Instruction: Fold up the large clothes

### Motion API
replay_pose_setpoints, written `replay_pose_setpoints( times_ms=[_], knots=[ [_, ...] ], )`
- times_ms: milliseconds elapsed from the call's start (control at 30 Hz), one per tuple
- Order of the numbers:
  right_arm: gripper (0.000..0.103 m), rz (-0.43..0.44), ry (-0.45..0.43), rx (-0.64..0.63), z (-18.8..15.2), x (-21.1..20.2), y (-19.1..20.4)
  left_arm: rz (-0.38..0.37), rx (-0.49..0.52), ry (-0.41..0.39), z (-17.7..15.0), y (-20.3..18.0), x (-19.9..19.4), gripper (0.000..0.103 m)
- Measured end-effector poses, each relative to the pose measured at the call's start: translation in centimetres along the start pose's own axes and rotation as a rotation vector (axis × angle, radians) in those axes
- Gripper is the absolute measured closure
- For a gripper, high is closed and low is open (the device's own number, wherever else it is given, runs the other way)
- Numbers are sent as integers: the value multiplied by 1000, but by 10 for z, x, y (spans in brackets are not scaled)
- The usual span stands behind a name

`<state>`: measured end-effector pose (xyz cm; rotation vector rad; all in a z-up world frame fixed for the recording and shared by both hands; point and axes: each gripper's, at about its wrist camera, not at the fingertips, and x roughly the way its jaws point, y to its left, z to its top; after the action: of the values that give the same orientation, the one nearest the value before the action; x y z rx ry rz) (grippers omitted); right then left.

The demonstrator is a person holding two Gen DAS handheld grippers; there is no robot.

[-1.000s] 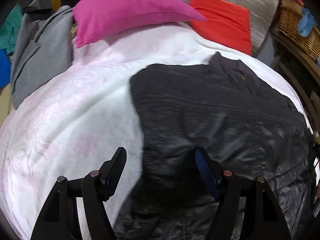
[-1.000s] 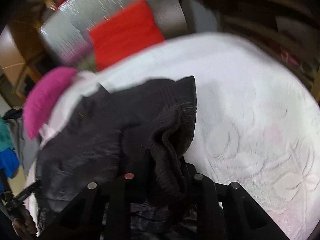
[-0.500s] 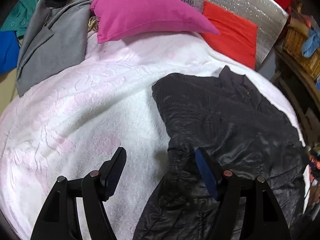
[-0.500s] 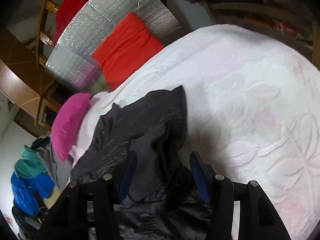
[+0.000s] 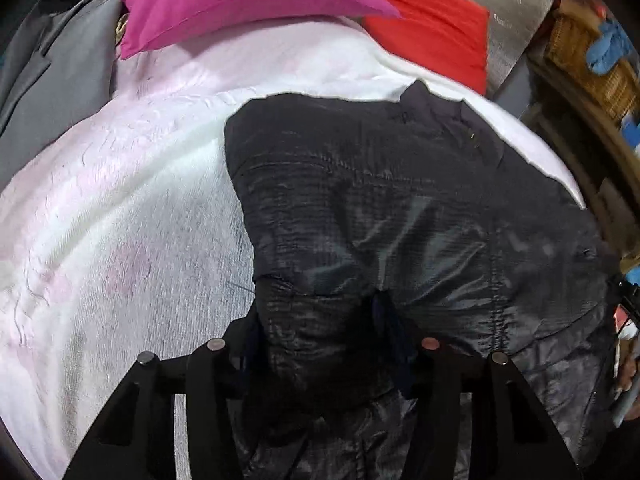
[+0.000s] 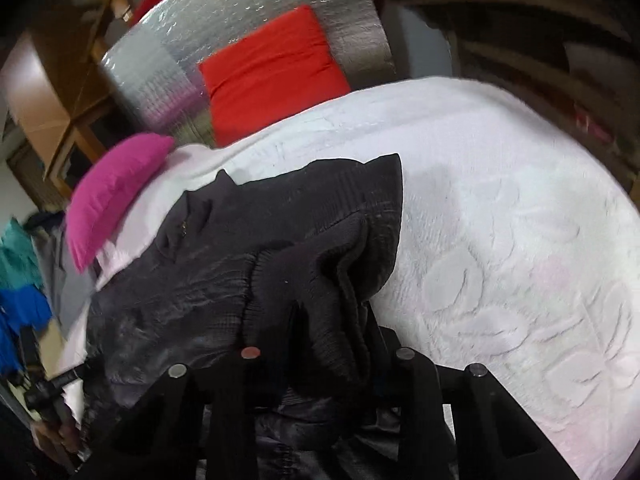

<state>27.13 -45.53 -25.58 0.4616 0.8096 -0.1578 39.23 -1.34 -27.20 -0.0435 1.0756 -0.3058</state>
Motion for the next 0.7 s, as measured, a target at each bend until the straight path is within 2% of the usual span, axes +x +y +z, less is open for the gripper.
replay_pose_setpoints(
  times_ms=[67,100,133,167,233,300,433,533,633,700],
  knots=[
    [65,-21,67,-3,-5,15,-5,17,14,-2,0,-1,-2,46],
    [64,-5,65,26,-6,14,-9,29,32,-4,-1,-4,-4,45],
    [55,5,64,49,-4,9,-11,64,55,-2,-3,-7,-8,39],
    [51,14,68,70,-4,3,-13,90,70,-5,-5,-10,-12,39],
    [42,84,32,118,-6,-24,-18,130,116,-52,-15,-15,-32,39],
    [39,128,-28,129,-14,-59,-25,152,145,-105,-26,-17,-55,39],
    [38,176,-99,116,-40,-111,-35,151,155,-235,-59,-19,-111,38],
    [38,113,-174,47,-70,-147,-28,176,140,-319,-89,-22,-146,34],
    [38,84,-219,-11,-94,-185,-11,144,120,-347,-117,-30,-173,32],
    [38,40,-234,-45,-99,-205,6,134,141,-372,-134,-37,-193,32]
  ],
)
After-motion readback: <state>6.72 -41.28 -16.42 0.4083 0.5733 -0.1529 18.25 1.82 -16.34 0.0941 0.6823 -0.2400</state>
